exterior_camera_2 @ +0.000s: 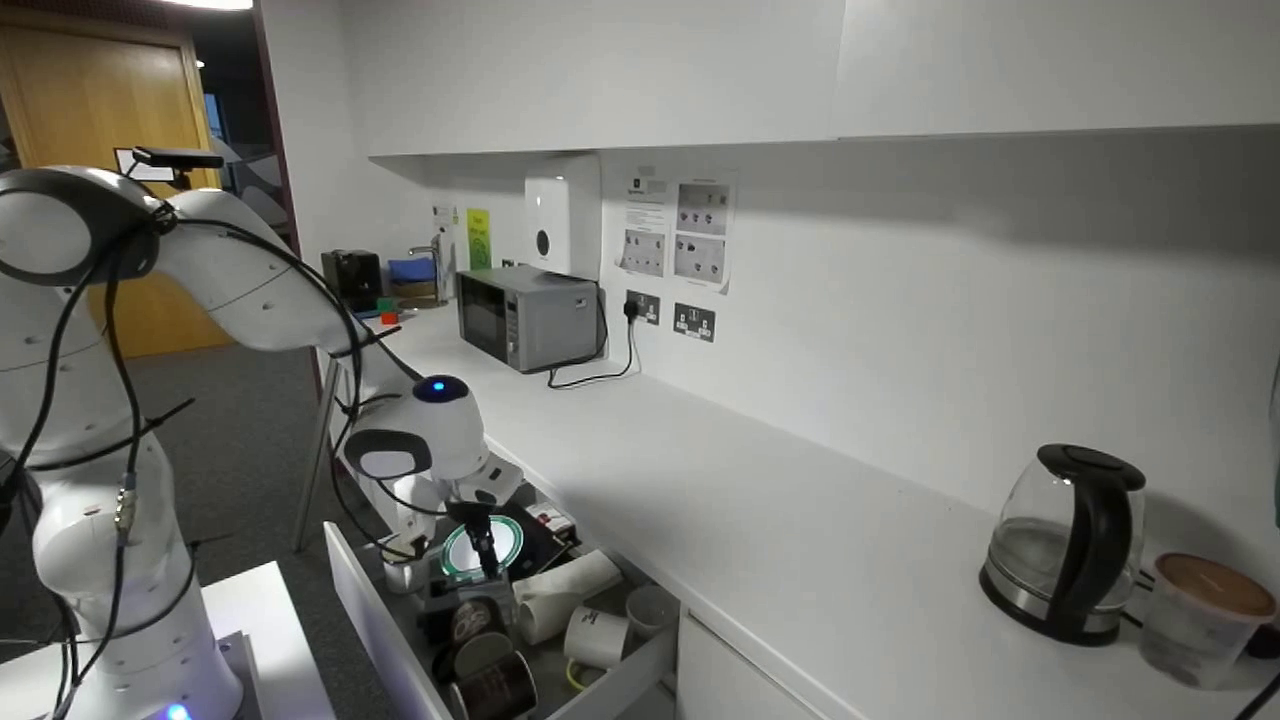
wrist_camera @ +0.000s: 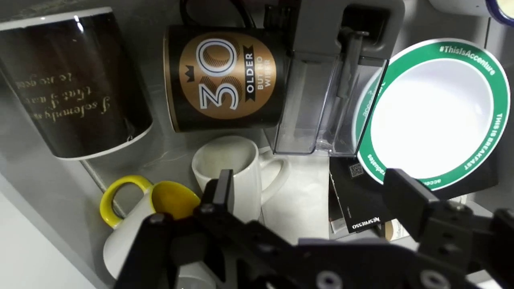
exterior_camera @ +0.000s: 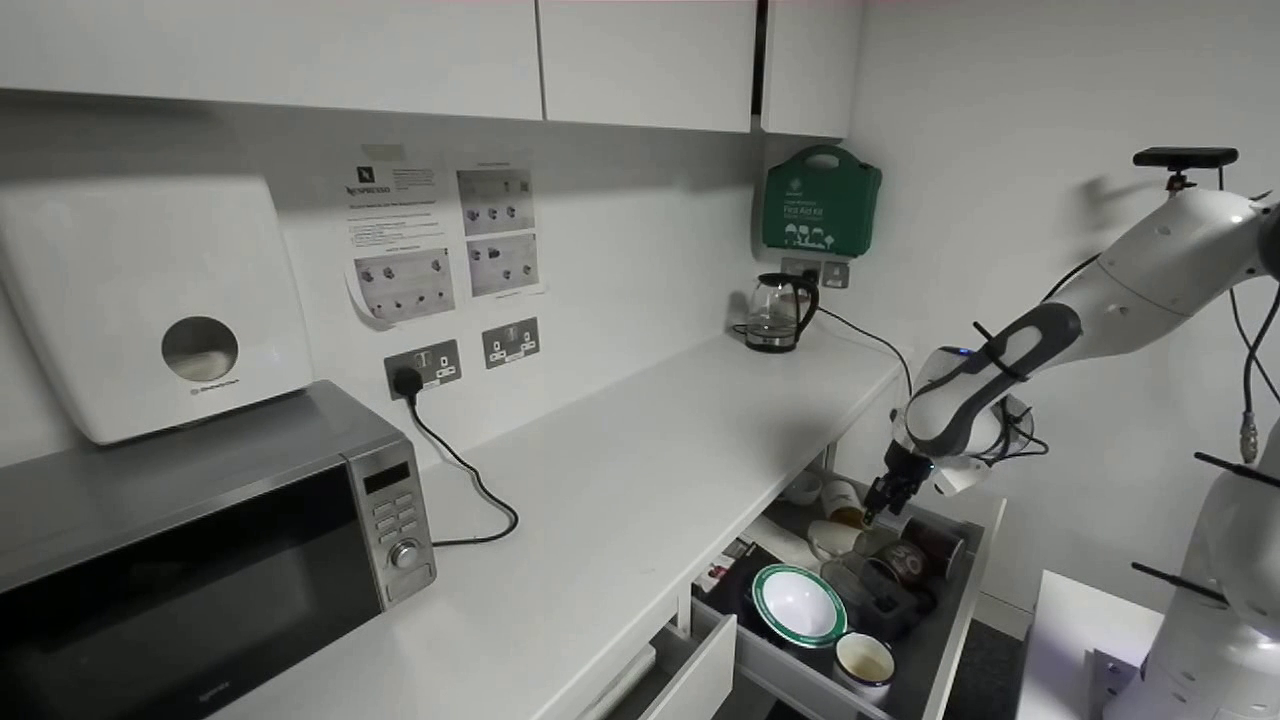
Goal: Open the drawer on the right, take three mugs out of the drawer and place them on the countertop
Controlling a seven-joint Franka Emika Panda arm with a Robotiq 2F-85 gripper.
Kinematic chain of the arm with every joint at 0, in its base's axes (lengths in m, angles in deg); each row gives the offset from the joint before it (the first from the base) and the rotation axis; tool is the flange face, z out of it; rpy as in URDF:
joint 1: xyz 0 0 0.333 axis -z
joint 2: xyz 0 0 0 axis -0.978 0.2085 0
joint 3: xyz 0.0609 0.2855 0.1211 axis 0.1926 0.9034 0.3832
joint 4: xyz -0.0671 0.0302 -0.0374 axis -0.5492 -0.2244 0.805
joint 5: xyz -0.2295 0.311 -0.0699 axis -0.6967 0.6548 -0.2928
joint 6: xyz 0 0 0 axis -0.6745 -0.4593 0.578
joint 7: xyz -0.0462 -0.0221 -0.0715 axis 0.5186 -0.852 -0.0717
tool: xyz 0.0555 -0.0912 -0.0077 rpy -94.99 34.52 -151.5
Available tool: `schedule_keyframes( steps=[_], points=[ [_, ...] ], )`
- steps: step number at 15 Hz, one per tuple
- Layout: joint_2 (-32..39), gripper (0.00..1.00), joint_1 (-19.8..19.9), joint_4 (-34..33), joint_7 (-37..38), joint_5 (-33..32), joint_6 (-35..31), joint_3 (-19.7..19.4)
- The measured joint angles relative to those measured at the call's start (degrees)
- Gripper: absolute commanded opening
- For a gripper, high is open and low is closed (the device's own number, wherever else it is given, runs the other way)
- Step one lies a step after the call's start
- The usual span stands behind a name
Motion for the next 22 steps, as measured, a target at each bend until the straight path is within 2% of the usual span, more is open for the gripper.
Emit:
schedule_keyframes(
  steps=[2, 4, 6, 8, 11, 17, 22],
  points=[
    [-1.4, 1.00, 1.8, -0.2, 9.8, -9.8, 0.9, 2.1],
    [-4.0, 1.00, 3.7, -0.9, 18.6, -18.6, 4.9, 4.7],
    [-7.6, 1.00, 4.2, -2.0, 23.0, -22.2, 10.7, 7.1],
    [-11.1, 1.00, 4.0, -3.0, 23.6, -22.5, 15.2, 8.9],
    [-13.7, 1.00, 3.7, -3.3, 23.6, -22.5, 17.1, 9.5],
    [-13.5, 1.00, 3.7, -3.3, 23.5, -22.5, 16.9, 9.5],
    [-12.9, 1.00, 2.3, -2.2, 22.9, -22.5, 12.5, 10.8]
  ],
)
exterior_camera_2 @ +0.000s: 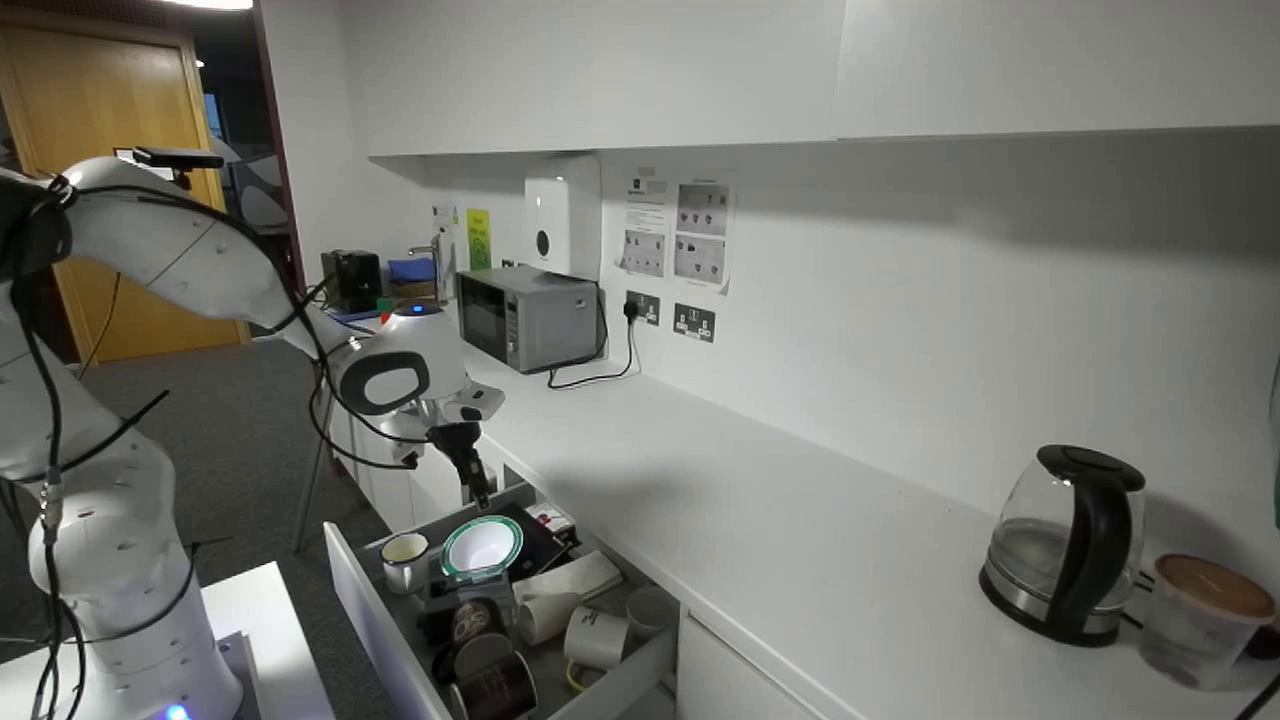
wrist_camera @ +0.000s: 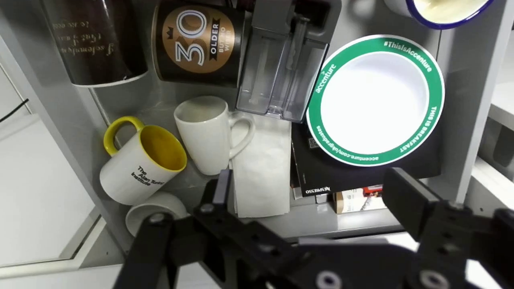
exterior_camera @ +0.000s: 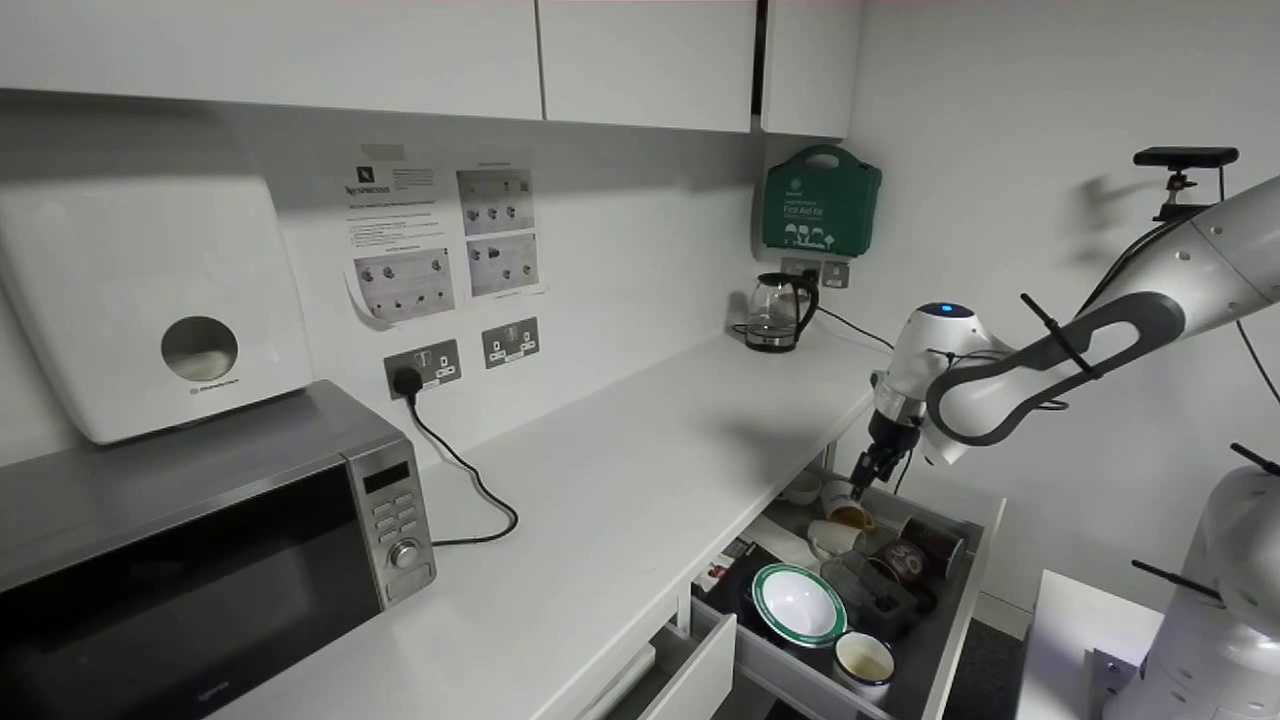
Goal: Open the drawer on the right, take three mugs out of the drawer and place them on the countertop
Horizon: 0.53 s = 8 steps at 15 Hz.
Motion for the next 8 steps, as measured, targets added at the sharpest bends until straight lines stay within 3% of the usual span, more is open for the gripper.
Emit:
schedule_keyframes(
  steps=[8],
  points=[
    [0.4, 1.00, -3.6, 2.7, -3.4, -0.1, -3.1, 1.8]
  ],
)
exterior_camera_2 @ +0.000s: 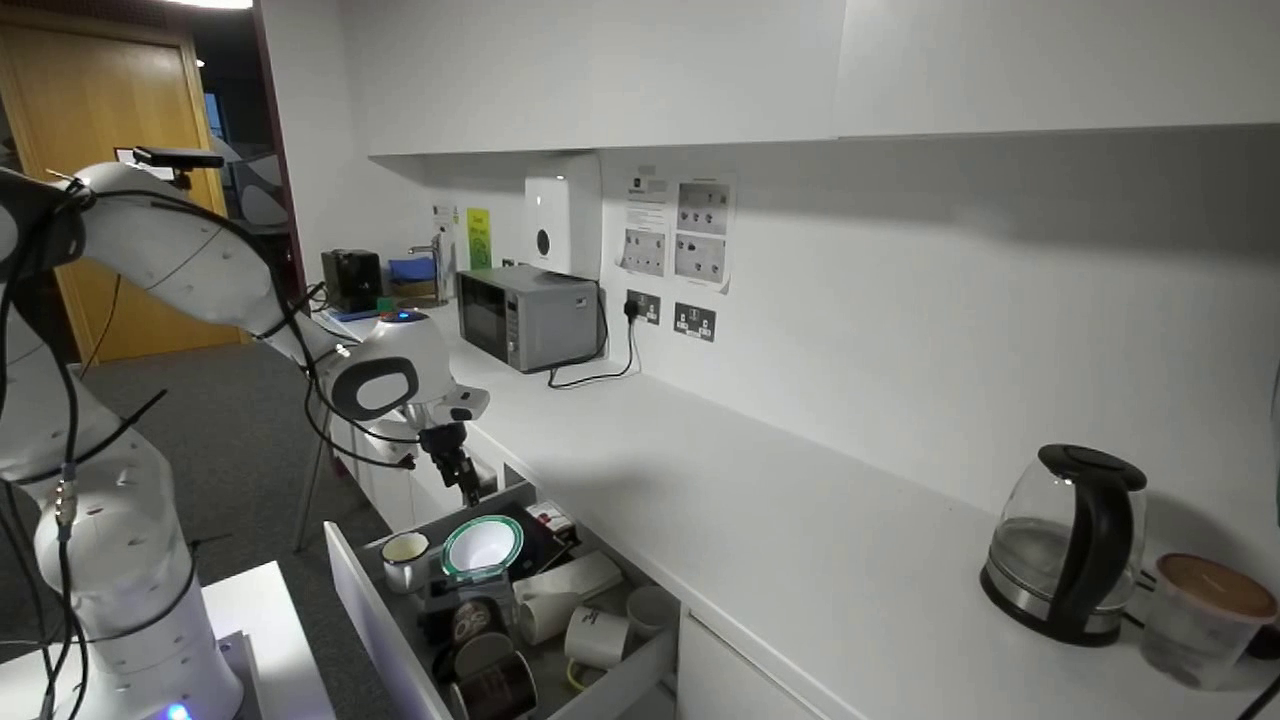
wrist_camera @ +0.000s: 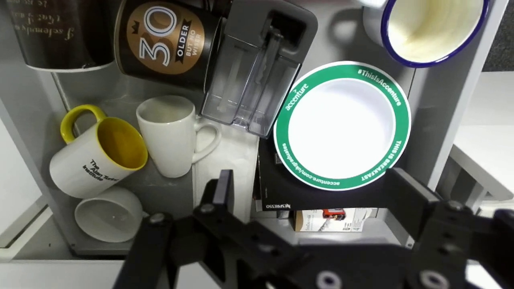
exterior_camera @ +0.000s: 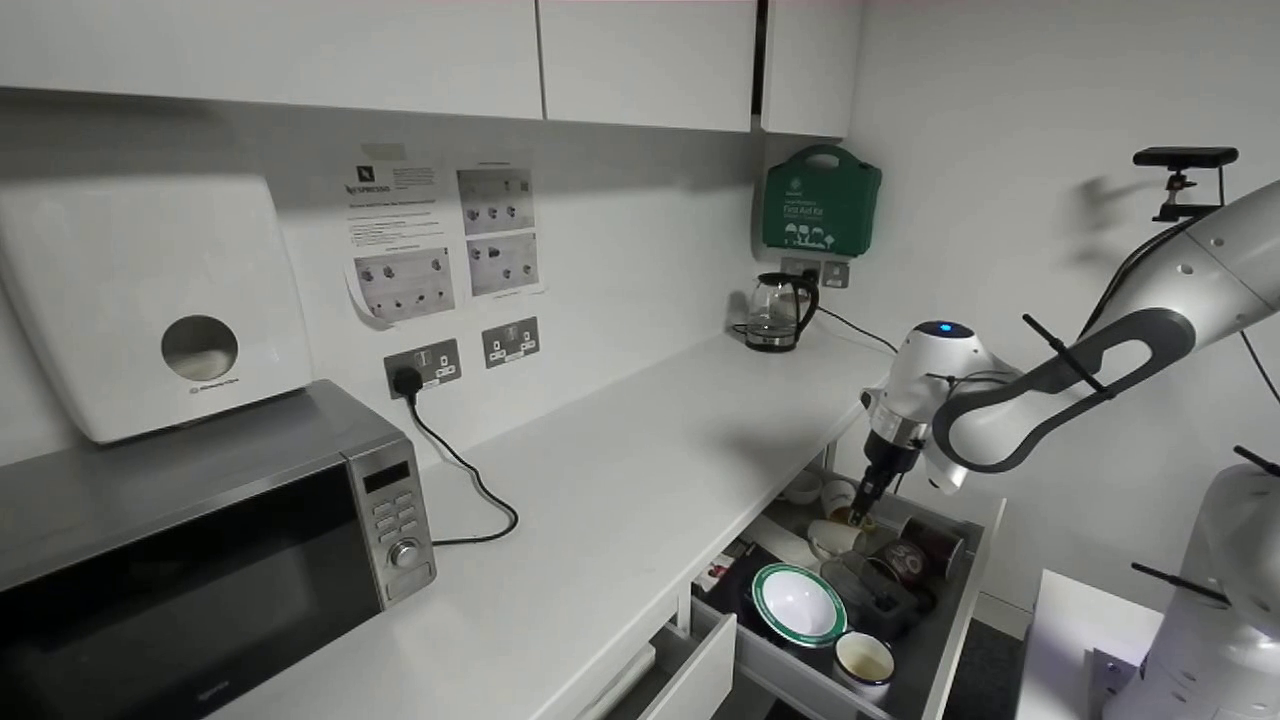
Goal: Open the drawer on the right, take three mugs out of the drawer and place them on the countertop
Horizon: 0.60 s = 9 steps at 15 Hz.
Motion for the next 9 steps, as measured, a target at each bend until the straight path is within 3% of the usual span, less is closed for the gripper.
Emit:
schedule_keyframes(
  steps=[4, 9],
  points=[
    [0.9, 1.00, -1.2, 0.0, -9.2, 0.0, -2.2, -0.7],
    [4.5, 1.00, -5.6, -0.1, -25.1, 1.2, -7.7, -5.2]
  ],
)
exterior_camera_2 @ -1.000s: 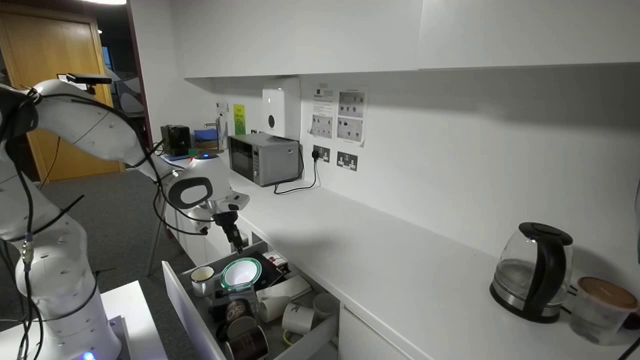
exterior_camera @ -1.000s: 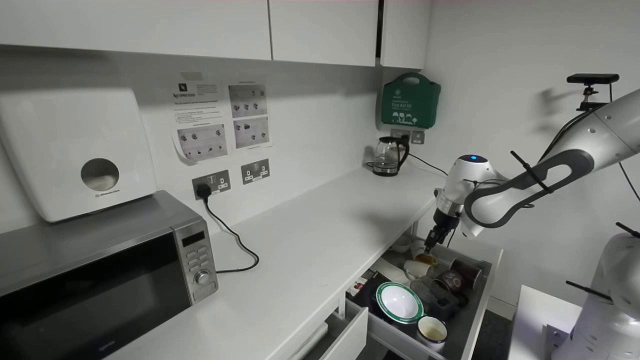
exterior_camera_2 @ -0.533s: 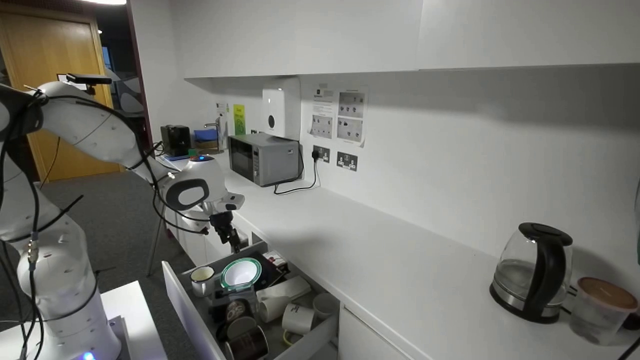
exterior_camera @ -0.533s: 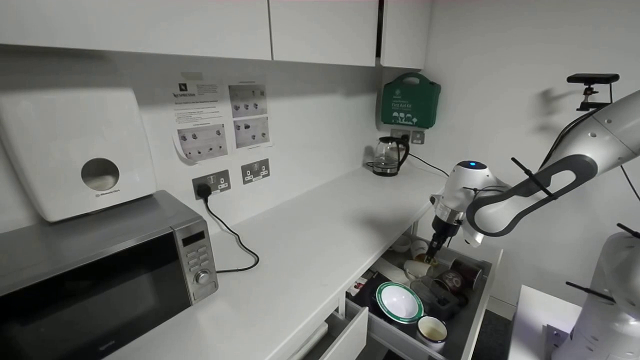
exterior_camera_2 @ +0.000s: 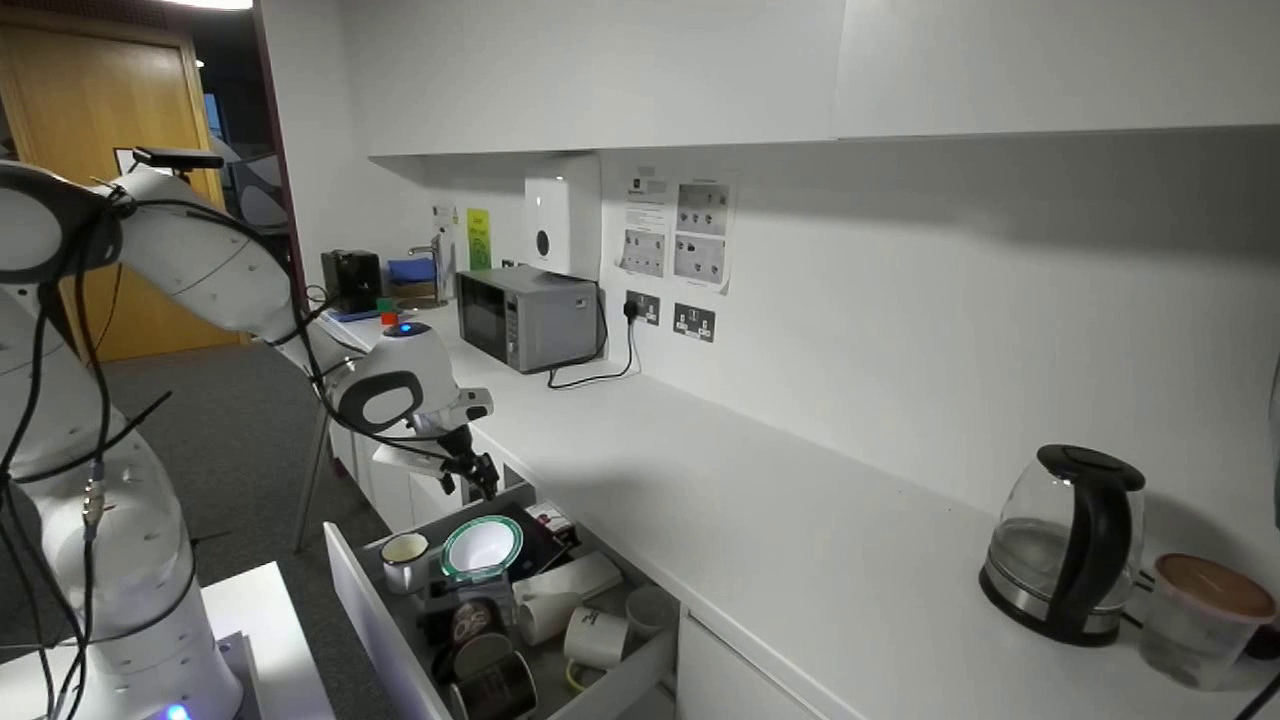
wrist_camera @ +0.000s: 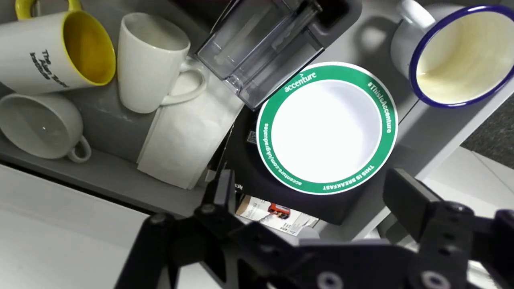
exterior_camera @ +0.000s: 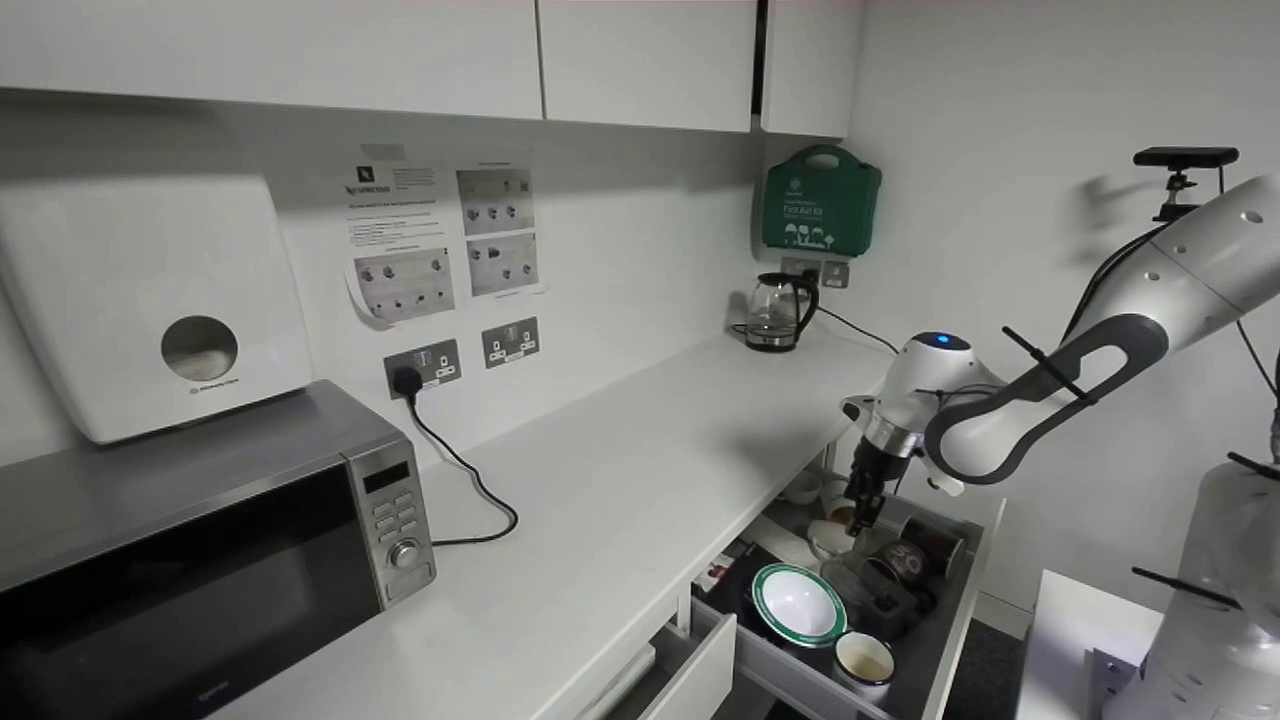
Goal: Open the drawer on the right, take three mugs out of the drawer and place them on the countertop
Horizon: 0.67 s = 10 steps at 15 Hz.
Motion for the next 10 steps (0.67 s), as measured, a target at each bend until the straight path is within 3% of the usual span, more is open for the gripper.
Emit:
schedule_keyframes(
  steps=[3, 10],
  points=[
    [1.8, 1.00, -2.8, 0.0, -5.6, 2.8, -1.2, -2.3],
    [2.1, 1.00, -3.2, -0.1, -5.8, 2.6, -1.1, -2.3]
  ],
)
